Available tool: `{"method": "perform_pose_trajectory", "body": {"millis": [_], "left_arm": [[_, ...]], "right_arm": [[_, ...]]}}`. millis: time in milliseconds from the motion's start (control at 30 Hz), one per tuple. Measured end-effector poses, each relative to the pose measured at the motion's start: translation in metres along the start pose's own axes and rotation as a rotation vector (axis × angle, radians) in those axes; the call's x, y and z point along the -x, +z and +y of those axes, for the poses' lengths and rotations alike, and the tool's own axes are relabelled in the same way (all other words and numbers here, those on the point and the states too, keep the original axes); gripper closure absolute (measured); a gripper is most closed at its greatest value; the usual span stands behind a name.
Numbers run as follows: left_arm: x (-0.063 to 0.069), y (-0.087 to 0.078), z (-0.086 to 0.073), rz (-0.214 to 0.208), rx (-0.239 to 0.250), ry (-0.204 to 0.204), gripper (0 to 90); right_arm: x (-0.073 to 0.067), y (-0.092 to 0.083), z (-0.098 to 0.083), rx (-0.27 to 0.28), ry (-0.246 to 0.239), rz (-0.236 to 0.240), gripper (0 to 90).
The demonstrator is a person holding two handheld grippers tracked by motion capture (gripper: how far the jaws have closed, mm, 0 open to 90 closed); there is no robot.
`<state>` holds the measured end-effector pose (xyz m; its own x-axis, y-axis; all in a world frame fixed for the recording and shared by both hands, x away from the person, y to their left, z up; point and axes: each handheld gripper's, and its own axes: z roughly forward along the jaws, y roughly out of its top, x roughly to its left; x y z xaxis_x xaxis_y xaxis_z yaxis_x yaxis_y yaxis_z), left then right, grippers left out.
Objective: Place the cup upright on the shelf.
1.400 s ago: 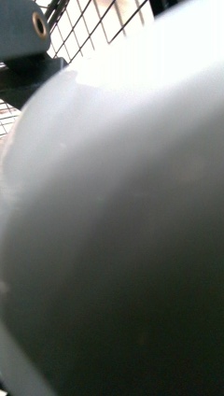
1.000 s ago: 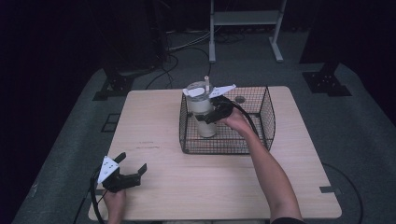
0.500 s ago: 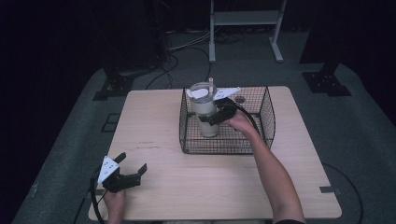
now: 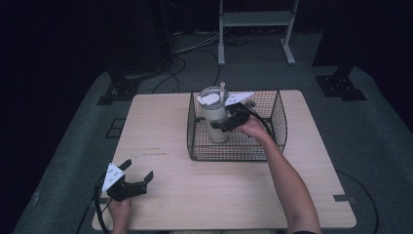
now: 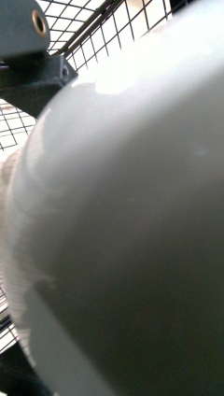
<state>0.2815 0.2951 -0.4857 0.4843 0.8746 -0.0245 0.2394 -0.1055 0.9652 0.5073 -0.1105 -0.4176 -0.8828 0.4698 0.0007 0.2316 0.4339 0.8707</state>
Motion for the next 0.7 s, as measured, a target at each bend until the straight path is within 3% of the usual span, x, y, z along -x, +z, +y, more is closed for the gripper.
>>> {"method": "perform_pose_trajectory", "body": {"millis": [200, 700], "left_arm": [[0.000, 0.000, 0.000, 0.001, -0.001, 0.003, 0.0], [0.000, 0.001, 0.000, 0.003, -0.004, 0.002, 0.0]], "right_arm": [[0.002, -0.006, -0.005, 0.015, 0.017, -0.006, 8.0], [0.001, -0.015, -0.007, -0.015, 0.011, 0.000, 7.9]]}}
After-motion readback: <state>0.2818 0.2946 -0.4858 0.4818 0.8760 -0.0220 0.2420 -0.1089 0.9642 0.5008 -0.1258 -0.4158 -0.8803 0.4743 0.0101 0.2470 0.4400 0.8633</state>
